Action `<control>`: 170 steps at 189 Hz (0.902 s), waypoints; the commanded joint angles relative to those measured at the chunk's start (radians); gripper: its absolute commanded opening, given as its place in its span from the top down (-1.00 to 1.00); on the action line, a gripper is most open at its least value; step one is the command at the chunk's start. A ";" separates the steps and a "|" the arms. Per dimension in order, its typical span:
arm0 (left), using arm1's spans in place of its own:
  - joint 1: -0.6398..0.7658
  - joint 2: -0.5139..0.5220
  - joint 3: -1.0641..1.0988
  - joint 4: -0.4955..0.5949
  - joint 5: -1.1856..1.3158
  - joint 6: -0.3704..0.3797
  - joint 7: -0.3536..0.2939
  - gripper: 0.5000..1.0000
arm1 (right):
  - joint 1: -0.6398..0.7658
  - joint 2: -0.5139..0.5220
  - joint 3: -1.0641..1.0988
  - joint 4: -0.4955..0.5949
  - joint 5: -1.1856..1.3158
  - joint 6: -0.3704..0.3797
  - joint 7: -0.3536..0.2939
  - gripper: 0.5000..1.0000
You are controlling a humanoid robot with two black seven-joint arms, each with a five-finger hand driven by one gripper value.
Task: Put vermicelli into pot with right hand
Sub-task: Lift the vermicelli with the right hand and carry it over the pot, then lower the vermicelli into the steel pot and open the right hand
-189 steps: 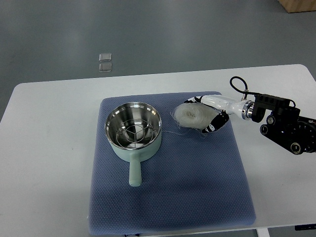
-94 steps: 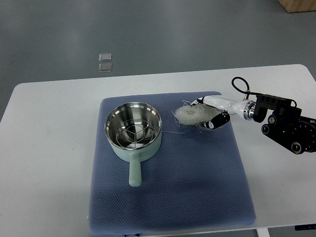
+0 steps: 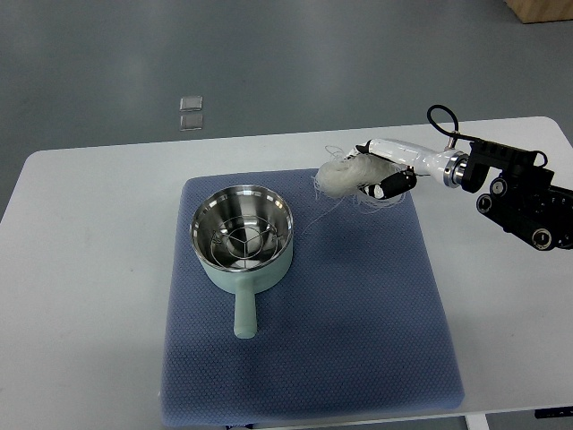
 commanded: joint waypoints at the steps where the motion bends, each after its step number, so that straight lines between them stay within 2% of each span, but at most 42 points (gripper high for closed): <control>1: 0.000 0.000 0.000 0.000 0.000 0.000 0.000 -1.00 | 0.030 -0.013 0.001 0.000 0.028 0.002 0.000 1.00; 57: 0.000 0.000 0.000 0.000 0.000 0.000 0.000 -1.00 | 0.120 -0.014 0.000 0.023 0.055 0.017 0.009 1.00; 88: 0.000 0.000 0.000 0.000 0.000 0.000 0.000 -1.00 | 0.157 0.001 0.001 0.118 0.057 0.063 0.028 1.00; 129: 0.000 0.000 0.000 0.000 0.000 0.000 0.000 -1.00 | 0.160 0.032 0.000 0.245 0.061 0.095 0.040 0.93; 146: 0.000 0.000 0.000 0.000 0.000 0.000 0.000 -1.00 | 0.154 0.061 0.000 0.259 0.069 0.122 0.041 0.90; 170: 0.000 0.000 0.000 0.000 0.000 0.000 0.000 -1.00 | 0.125 0.109 -0.003 0.250 0.066 0.117 0.037 0.89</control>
